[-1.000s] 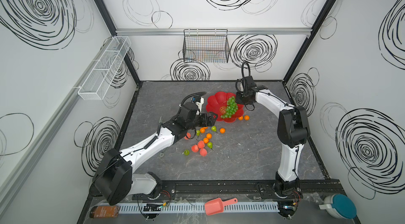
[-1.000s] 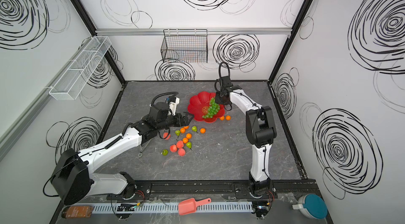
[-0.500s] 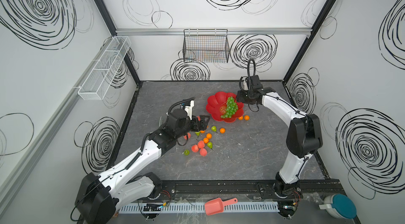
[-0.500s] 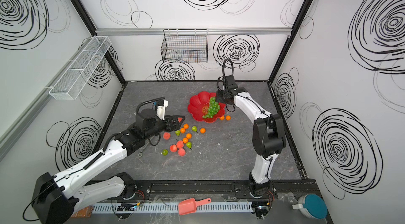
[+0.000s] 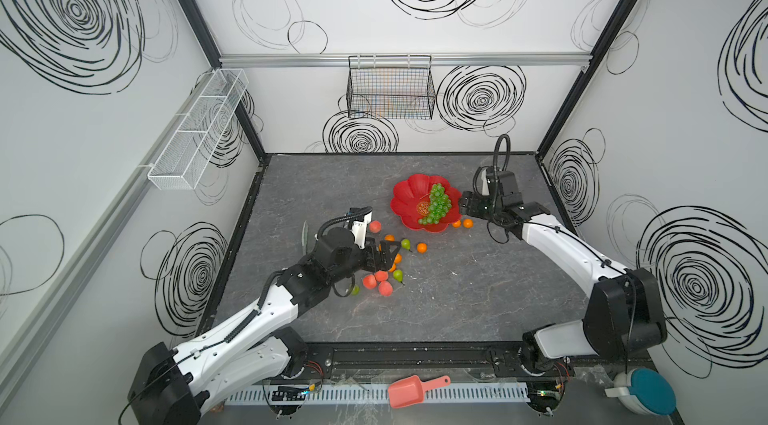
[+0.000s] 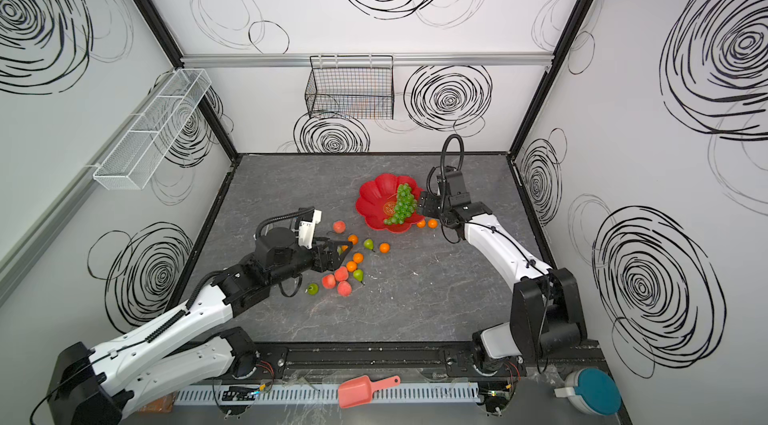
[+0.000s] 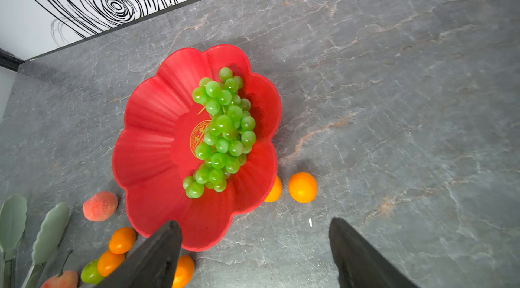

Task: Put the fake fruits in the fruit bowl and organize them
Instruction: 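Move the right gripper to the orange kumquat beside the bowl rim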

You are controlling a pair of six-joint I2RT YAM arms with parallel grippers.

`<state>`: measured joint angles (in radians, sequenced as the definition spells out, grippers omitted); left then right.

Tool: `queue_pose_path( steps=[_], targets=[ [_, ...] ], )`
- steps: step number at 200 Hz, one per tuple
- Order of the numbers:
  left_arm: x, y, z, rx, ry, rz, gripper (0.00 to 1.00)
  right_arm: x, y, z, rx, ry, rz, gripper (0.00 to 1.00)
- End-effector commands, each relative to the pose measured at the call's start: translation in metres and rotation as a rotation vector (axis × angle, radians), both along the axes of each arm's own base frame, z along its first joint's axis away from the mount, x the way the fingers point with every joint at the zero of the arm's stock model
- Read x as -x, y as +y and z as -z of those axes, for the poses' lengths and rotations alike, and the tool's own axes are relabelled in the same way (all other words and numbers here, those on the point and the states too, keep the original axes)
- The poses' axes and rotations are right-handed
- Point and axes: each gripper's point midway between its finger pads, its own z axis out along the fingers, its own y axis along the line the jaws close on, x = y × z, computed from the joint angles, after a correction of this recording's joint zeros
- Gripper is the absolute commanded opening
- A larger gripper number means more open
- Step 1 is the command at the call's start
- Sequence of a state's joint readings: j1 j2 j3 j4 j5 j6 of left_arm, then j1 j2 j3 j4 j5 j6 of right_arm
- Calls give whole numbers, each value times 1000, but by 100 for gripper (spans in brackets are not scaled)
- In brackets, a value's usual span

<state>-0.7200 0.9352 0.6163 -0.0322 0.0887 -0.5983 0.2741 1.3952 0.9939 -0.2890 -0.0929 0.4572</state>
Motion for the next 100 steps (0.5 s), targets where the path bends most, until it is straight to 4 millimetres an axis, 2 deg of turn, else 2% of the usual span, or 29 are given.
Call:
queue_pose_path(
  steps=[1, 28, 48, 74, 100],
  targets=[
    [2, -14, -11, 47, -53, 8, 96, 4, -16, -6, -5, -62, 74, 81],
    [10, -36, -8, 53, -55, 56, 96, 21, -22, 8, -58, -52, 48, 76],
    [13, -53, -5, 57, -53, 93, 96, 28, -38, 28, -93, 10, 78, 68],
    [15, -74, -2, 56, -53, 138, 96, 36, -53, 52, -167, 127, 93, 68],
    [14, -89, 0, 73, -47, 168, 96, 38, -53, 72, -184, 222, 56, 68]
  ],
)
